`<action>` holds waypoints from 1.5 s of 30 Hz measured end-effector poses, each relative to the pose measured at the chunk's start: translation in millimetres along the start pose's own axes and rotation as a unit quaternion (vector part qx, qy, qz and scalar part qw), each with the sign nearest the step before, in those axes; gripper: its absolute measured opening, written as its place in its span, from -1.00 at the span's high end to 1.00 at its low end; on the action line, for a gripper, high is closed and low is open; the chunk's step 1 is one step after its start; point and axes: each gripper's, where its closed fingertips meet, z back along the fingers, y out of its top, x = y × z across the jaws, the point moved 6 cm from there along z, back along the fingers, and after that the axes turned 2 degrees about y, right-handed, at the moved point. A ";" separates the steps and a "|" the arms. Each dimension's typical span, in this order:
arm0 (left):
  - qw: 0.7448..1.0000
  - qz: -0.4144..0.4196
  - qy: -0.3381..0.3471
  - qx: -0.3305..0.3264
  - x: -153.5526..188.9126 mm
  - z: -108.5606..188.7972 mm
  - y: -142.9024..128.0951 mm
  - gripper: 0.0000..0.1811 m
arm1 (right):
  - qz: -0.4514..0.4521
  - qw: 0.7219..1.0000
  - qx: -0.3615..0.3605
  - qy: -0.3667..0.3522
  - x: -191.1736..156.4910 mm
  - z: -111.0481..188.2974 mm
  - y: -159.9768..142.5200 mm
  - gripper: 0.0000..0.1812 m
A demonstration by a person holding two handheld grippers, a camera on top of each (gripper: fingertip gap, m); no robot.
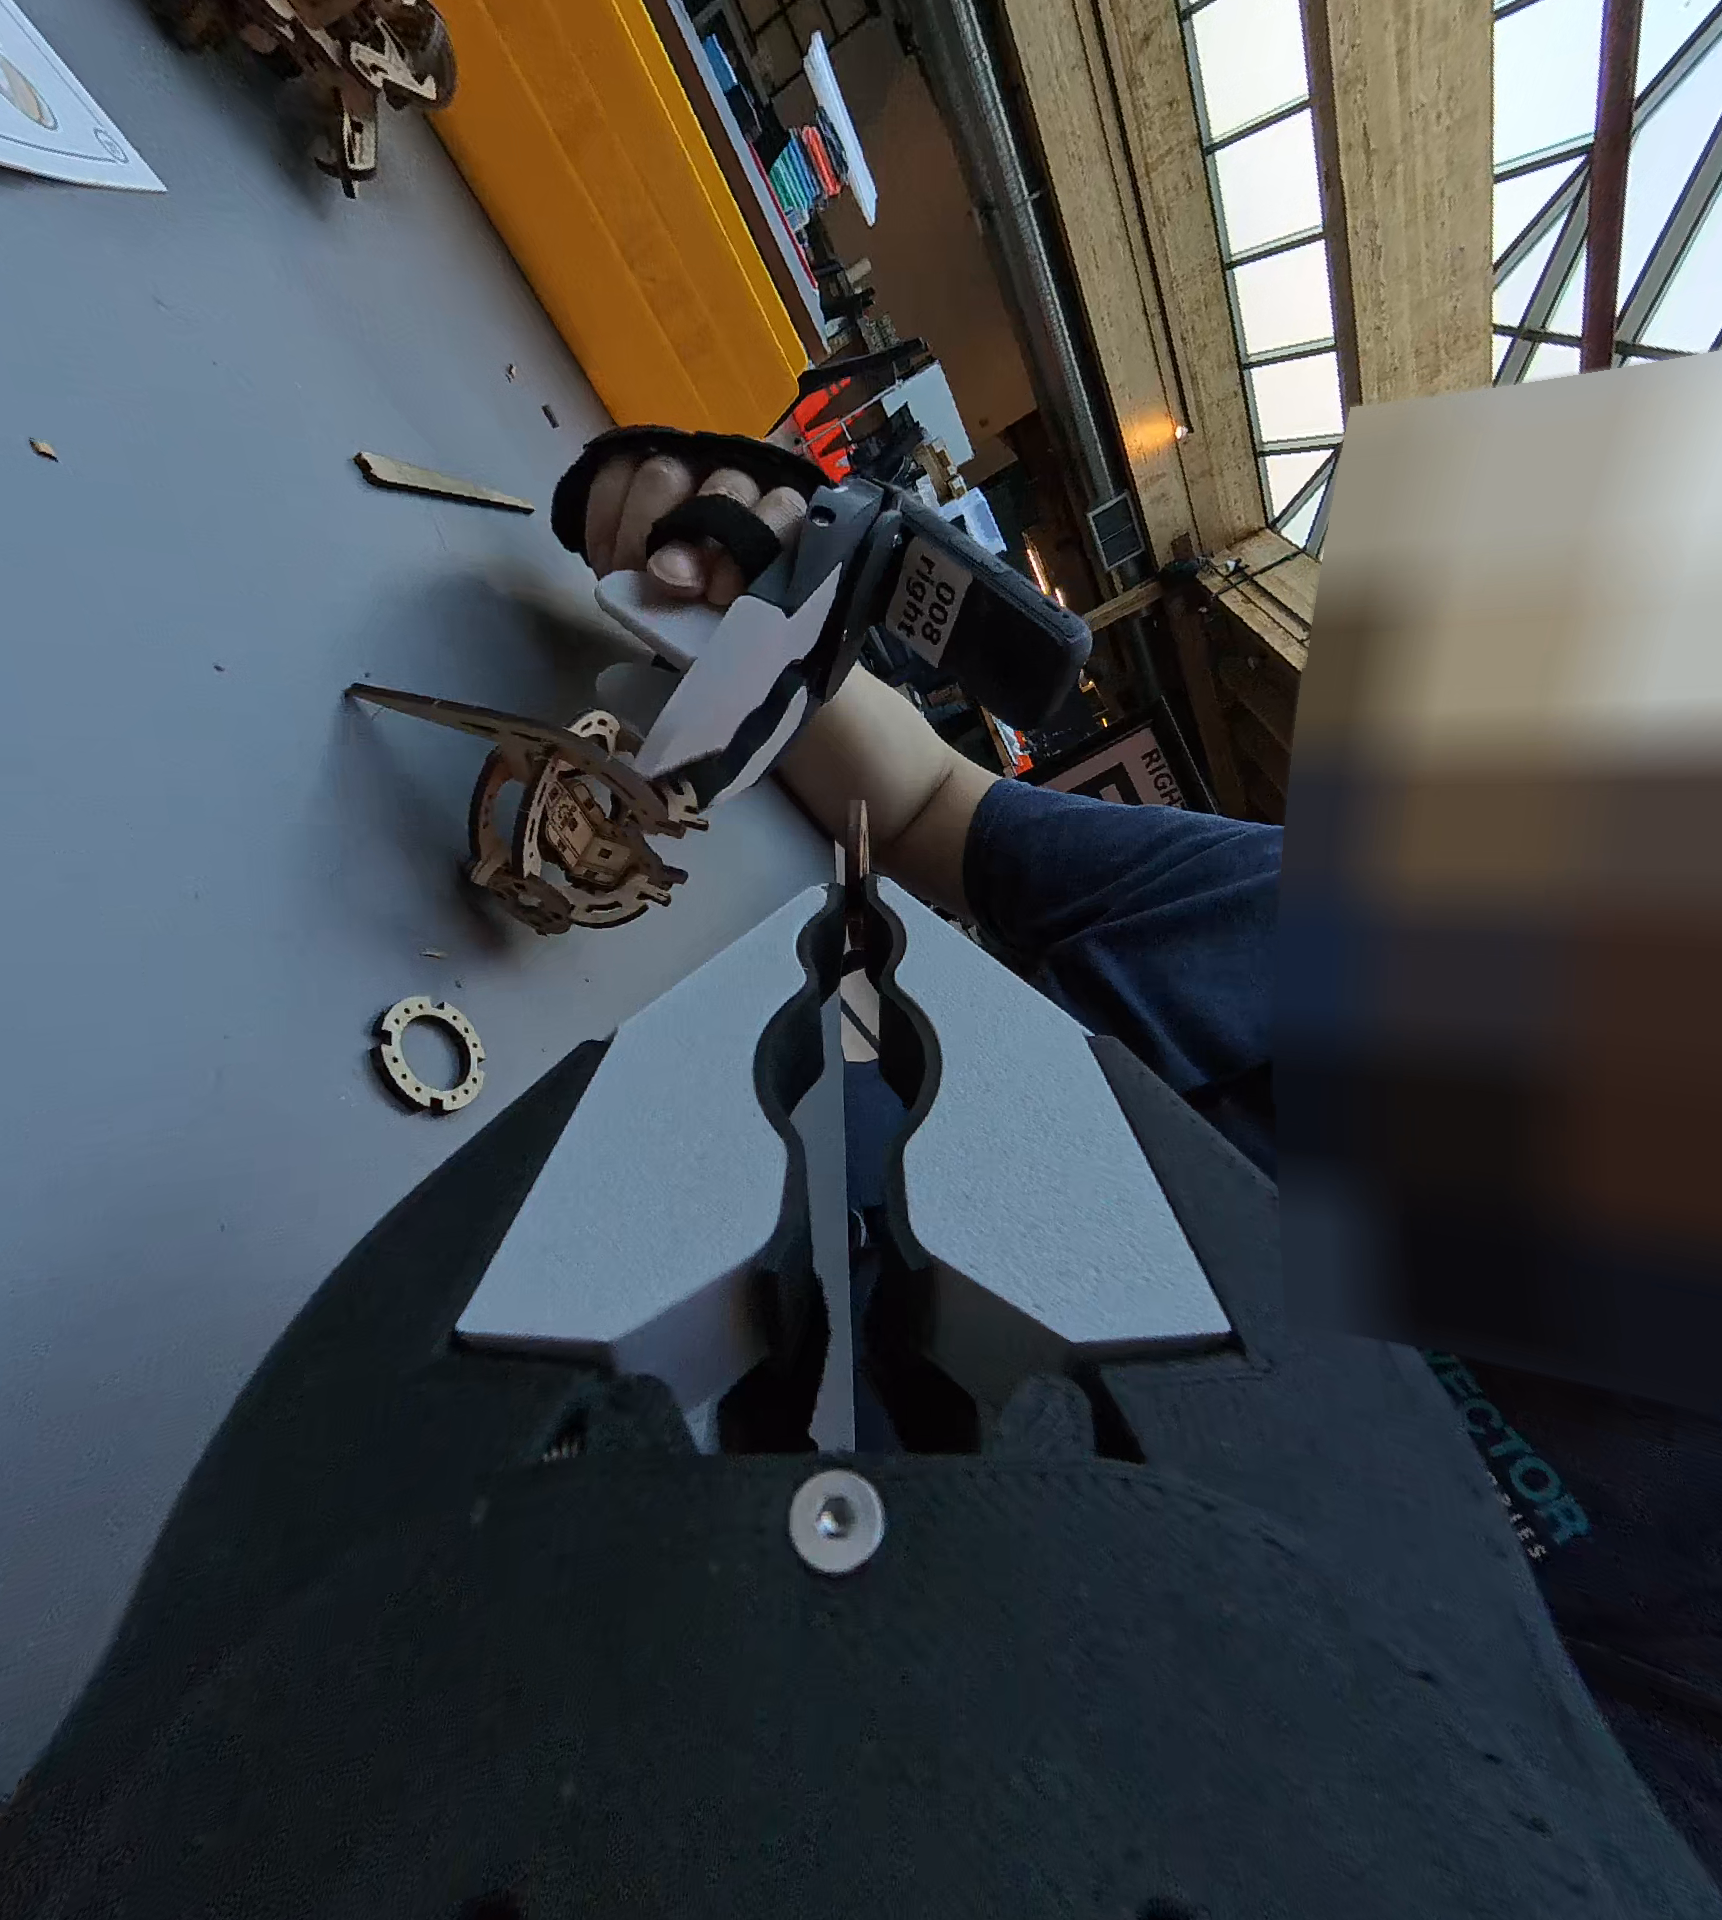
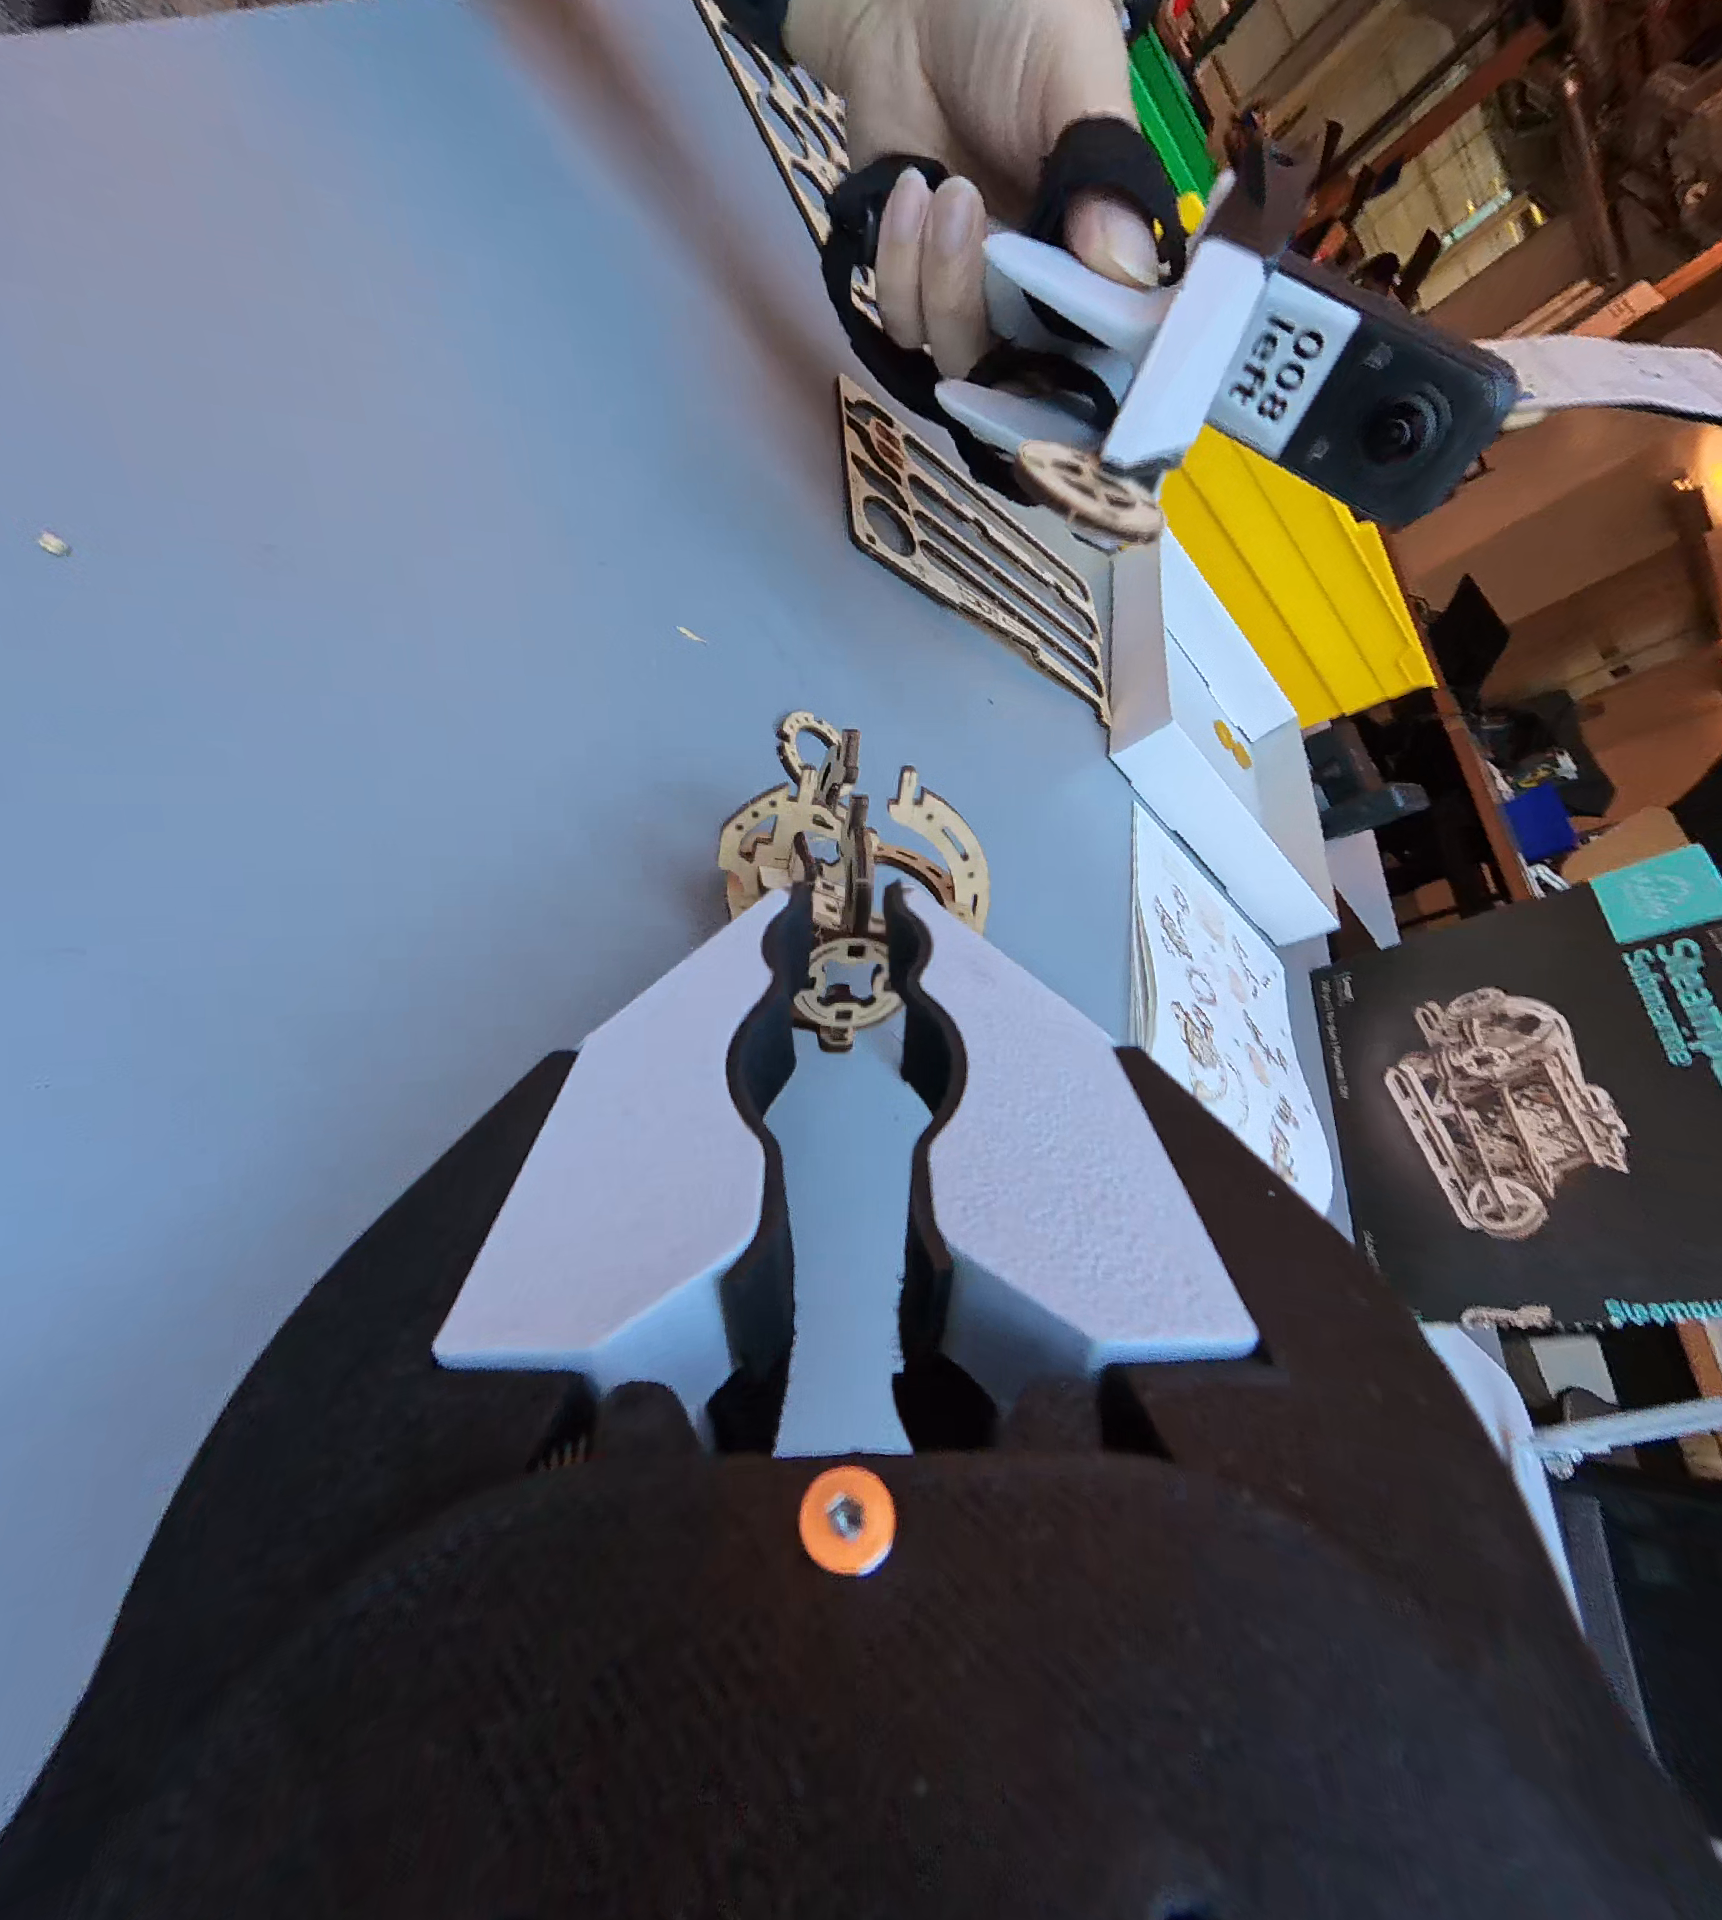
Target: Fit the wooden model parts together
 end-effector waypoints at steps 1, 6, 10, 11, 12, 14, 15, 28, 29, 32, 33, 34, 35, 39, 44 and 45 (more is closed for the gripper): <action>1.000 0.000 -0.001 0.000 0.2 -0.6 0.0 0.99 | -0.002 1.000 -0.011 -0.011 0.7 -0.3 -2.4 0.81; 1.000 0.001 -0.008 0.003 1.3 -2.9 -1.8 0.99 | -0.033 0.999 -0.024 -0.034 0.9 2.0 -5.2 0.73; 1.000 0.006 -0.010 0.002 1.8 -5.3 -7.6 0.99 | -0.056 0.997 -0.029 -0.039 1.6 6.7 -3.5 0.67; 1.000 0.008 -0.005 0.002 1.5 -5.7 -9.5 0.99 | -0.061 0.997 -0.031 -0.042 2.1 8.4 -3.0 0.65; 1.000 0.008 0.004 0.001 0.6 -6.0 -11.6 0.99 | -0.066 0.996 -0.033 -0.045 2.4 10.3 -1.7 0.65; 0.999 0.009 0.038 -0.005 -3.1 -5.7 -16.5 0.99 | -0.086 0.994 -0.036 -0.056 4.5 15.4 3.7 0.62; 0.998 0.008 0.058 -0.006 -5.0 -5.9 -19.1 0.99 | -0.103 0.992 -0.033 -0.062 5.8 18.1 9.3 0.59; 0.997 0.013 0.078 0.002 5.4 -42.4 -44.2 0.99 | -0.150 0.983 -0.085 -0.064 -18.8 -7.4 75.7 0.53; 0.996 0.009 0.083 0.005 6.0 -42.1 -43.9 0.99 | -0.152 0.982 -0.093 -0.064 -18.3 -9.2 76.1 0.54; 0.996 0.006 0.088 0.009 7.9 -41.9 -45.7 0.99 | -0.167 0.977 -0.110 -0.070 -14.5 -11.6 79.2 0.60; 0.996 0.005 0.092 0.009 7.6 -41.8 -46.5 0.99 | -0.168 0.977 -0.115 -0.068 -13.7 -11.6 81.0 0.60; 0.995 0.006 0.099 0.010 6.6 -41.8 -47.2 0.99 | -0.171 0.975 -0.123 -0.069 -12.4 -11.7 82.5 0.64; 0.994 0.006 0.107 0.011 5.3 -41.6 -47.8 0.99 | -0.172 0.974 -0.132 -0.070 -11.2 -12.0 84.3 0.66; 0.991 0.008 0.129 0.025 2.2 -40.8 -46.8 0.99 | -0.198 0.960 -0.181 -0.074 -10.0 -15.3 86.4 0.69; 0.988 0.003 0.148 0.040 1.3 -40.1 -44.2 0.99 | -0.248 0.940 -0.212 -0.101 -9.1 -20.2 81.2 0.66; 0.988 0.003 0.149 0.042 1.4 -40.1 -43.9 0.99 | -0.247 0.938 -0.219 -0.106 -9.5 -21.2 80.0 0.66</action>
